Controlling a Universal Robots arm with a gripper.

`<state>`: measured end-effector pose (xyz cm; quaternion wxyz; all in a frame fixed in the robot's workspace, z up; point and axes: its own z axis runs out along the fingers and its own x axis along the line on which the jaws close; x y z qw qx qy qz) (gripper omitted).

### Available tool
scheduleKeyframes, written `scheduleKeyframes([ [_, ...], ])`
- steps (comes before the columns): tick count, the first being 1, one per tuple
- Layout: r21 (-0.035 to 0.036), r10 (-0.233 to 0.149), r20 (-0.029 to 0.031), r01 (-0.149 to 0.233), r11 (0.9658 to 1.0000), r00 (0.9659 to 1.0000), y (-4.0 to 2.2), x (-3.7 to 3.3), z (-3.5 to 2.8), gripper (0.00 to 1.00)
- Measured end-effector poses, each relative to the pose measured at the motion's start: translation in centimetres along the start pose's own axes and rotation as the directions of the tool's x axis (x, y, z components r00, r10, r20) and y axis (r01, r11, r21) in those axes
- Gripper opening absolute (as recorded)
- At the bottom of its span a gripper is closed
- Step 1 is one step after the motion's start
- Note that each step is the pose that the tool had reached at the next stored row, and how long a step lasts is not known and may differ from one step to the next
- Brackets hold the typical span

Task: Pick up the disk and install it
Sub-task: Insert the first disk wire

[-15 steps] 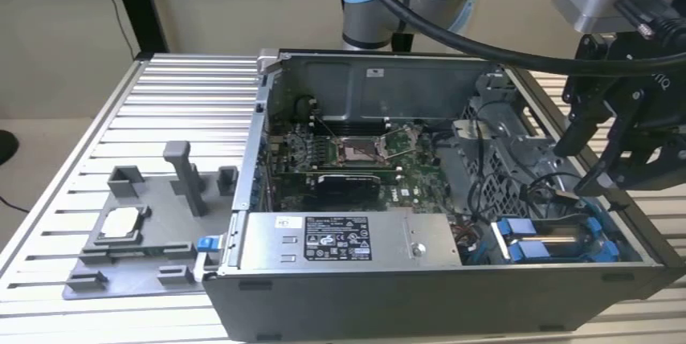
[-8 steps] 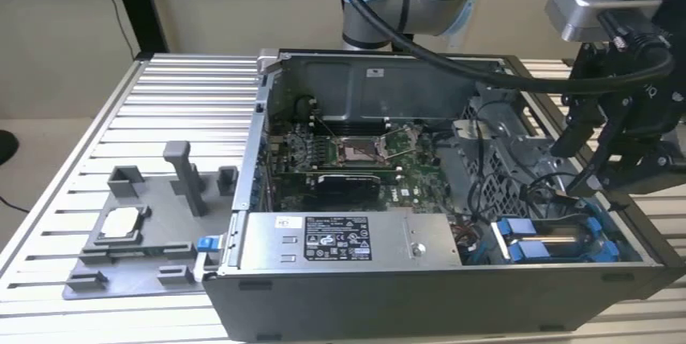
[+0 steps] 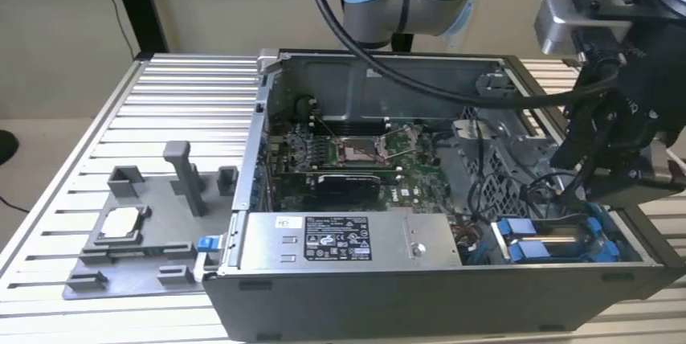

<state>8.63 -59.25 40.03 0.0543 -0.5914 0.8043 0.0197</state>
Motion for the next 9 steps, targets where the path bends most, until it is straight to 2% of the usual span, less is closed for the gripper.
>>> scheduleKeyframes([
  [4, 0.0039, 0.038, -0.0011, -0.038, 0.9993, 0.9993, -0.3, -0.02, 0.76, 1.0],
  [9, 0.0043, 0.049, -0.0018, -0.049, 0.9988, 0.9988, -0.95, -0.33, 1.7, 1.0],
])
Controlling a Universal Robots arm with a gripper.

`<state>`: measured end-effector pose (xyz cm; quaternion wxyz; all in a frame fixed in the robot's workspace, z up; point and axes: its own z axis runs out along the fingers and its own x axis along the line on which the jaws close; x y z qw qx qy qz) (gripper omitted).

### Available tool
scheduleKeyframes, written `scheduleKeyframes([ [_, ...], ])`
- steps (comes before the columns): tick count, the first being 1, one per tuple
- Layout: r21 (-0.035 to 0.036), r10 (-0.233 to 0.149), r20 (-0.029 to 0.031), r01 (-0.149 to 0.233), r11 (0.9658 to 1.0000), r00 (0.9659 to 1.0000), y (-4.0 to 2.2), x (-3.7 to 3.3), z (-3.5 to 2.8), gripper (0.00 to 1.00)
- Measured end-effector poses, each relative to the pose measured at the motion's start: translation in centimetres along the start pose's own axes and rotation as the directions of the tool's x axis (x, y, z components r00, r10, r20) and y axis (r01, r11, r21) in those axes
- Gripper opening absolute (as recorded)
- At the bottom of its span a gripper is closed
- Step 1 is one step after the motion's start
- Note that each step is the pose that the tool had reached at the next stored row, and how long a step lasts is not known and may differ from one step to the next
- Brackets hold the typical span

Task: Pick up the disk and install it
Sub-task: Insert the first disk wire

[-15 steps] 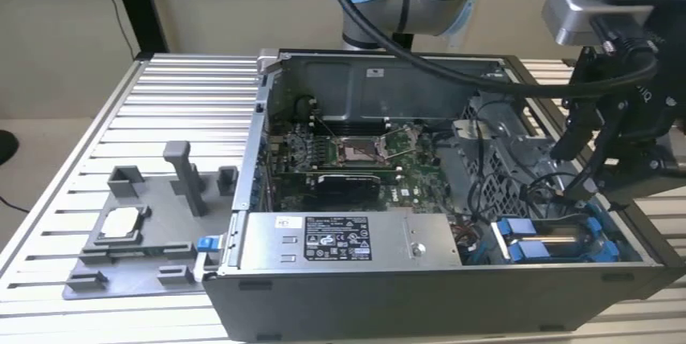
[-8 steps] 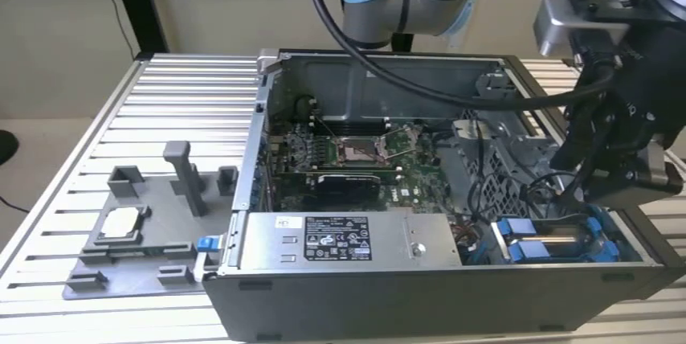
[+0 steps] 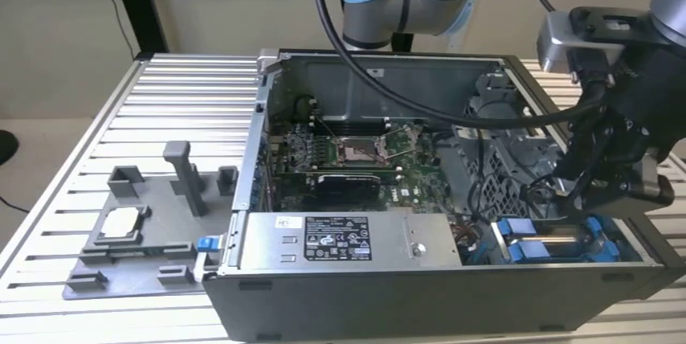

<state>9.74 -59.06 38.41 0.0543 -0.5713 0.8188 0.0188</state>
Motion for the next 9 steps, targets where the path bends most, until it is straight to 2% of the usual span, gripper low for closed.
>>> scheduleKeyframes([
  [4, -0.0003, 0.002, -0.0001, -0.002, 1.0, 1.0, -0.21, -0.53, 0.81, 1.0],
  [9, -0.0002, 0.002, -0.0002, -0.002, 1.0, 1.0, 0.28, -1.76, 1.85, 1.0],
])
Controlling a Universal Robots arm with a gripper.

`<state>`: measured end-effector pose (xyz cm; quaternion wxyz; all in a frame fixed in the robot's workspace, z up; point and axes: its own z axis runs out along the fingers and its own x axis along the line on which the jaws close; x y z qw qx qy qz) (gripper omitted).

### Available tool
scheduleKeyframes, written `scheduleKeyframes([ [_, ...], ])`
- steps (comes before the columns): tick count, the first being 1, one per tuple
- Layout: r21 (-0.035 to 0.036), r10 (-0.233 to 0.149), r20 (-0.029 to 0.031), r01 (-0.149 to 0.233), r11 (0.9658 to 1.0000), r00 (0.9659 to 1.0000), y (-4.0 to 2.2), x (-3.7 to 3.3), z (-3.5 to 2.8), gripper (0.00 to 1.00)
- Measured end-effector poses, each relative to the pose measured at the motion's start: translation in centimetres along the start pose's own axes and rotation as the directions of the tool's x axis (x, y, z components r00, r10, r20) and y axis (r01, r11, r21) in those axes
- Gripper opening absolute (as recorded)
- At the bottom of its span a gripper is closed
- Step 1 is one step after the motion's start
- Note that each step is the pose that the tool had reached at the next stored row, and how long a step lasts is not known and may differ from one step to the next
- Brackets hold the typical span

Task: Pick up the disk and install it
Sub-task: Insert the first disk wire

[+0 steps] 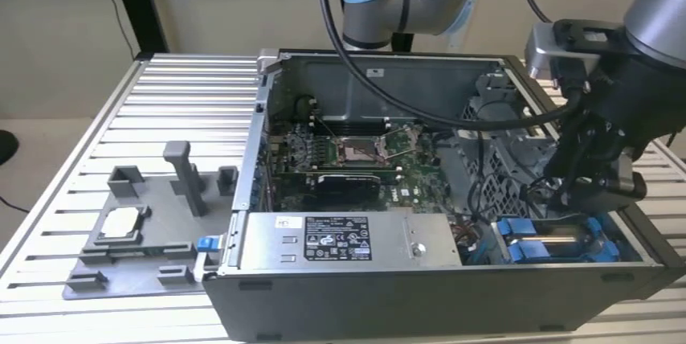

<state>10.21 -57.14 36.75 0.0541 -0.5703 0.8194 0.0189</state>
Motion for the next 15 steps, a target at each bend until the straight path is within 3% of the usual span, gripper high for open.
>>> scheduleKeyframes([
  [5, 0.0002, 0.002, 0.0, -0.002, 1.0, 1.0, 0.24, -0.86, 0.95, 1.0],
  [11, 0.003, 0.011, -0.0137, -0.011, 0.9999, 0.9998, -0.1, -0.98, 1.15, 1.0],
  [12, 0.0037, 0.011, -0.0153, -0.011, 0.9999, 0.9998, -0.1, -0.97, 1.19, 0.0],
  [15, 0.0045, 0.012, -0.0171, -0.012, 0.9999, 0.9998, -0.1, -0.96, 1.27, 0.0],
])
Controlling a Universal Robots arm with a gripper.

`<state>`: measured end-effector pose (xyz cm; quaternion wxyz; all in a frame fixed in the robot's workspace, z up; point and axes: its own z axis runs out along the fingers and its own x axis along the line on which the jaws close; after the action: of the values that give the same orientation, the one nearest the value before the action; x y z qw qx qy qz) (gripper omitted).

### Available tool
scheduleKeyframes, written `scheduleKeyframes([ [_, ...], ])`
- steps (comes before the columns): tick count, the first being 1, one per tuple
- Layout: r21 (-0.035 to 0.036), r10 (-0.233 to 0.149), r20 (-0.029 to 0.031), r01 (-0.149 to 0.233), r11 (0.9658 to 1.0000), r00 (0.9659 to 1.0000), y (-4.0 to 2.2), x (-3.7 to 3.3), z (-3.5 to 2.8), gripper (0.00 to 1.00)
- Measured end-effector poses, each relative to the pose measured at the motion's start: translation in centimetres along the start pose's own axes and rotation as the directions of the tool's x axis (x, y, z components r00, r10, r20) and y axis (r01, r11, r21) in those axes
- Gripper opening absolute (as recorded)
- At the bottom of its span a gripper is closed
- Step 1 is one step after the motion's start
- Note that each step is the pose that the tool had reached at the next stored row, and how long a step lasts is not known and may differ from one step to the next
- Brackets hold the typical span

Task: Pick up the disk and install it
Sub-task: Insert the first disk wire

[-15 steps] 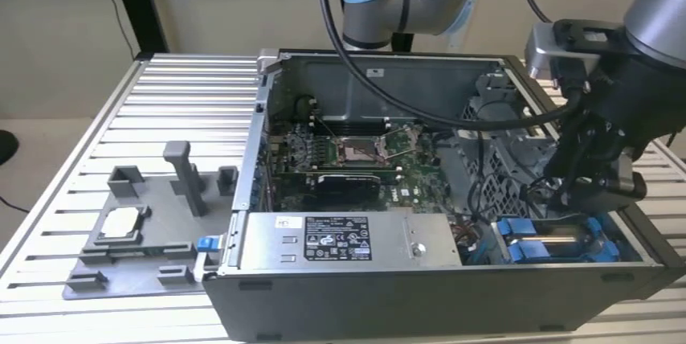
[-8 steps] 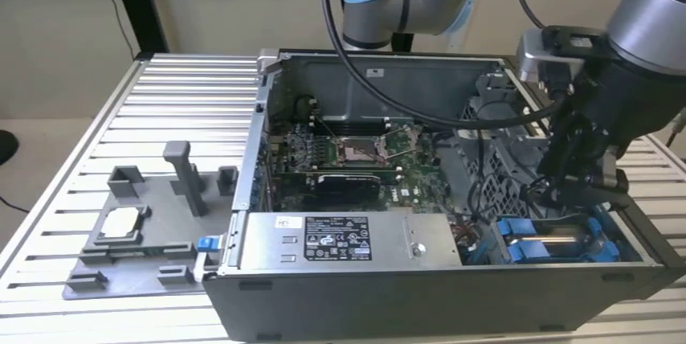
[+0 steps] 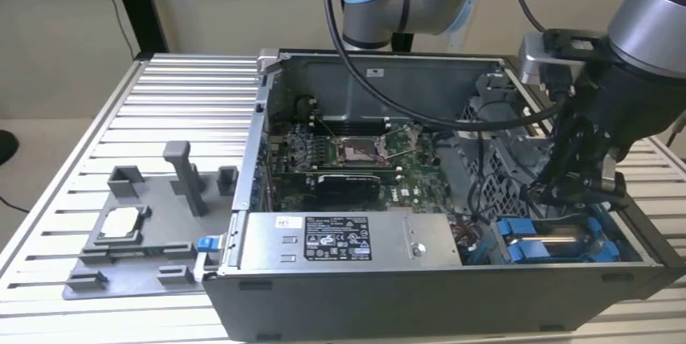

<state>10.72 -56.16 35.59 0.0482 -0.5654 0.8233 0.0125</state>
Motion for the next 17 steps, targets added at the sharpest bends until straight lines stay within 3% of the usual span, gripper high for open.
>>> scheduleKeyframes([
  [9, -0.001, 0.001, -0.0015, -0.001, 1.0, 1.0, 0.0, -0.01, -0.02, 0.0],
  [11, -0.0024, 0.001, -0.0065, -0.001, 1.0, 1.0, -0.03, -0.02, -0.03, 0.0],
  [12, -0.0042, 0.0, -0.0138, -0.001, 1.0, 0.9999, -0.07, -0.03, -0.03, 0.0],
  [15, -0.0165, -0.001, -0.0605, 0.0, 0.9999, 0.9982, -0.37, 0.03, -0.02, 0.0],
  [16, -0.0181, -0.003, -0.0722, 0.002, 0.9998, 0.9974, -0.45, 0.02, -0.02, 0.0],
  [17, -0.0187, -0.008, -0.0787, 0.007, 0.9998, 0.9969, -0.51, 0.0, 0.02, 0.0],
])
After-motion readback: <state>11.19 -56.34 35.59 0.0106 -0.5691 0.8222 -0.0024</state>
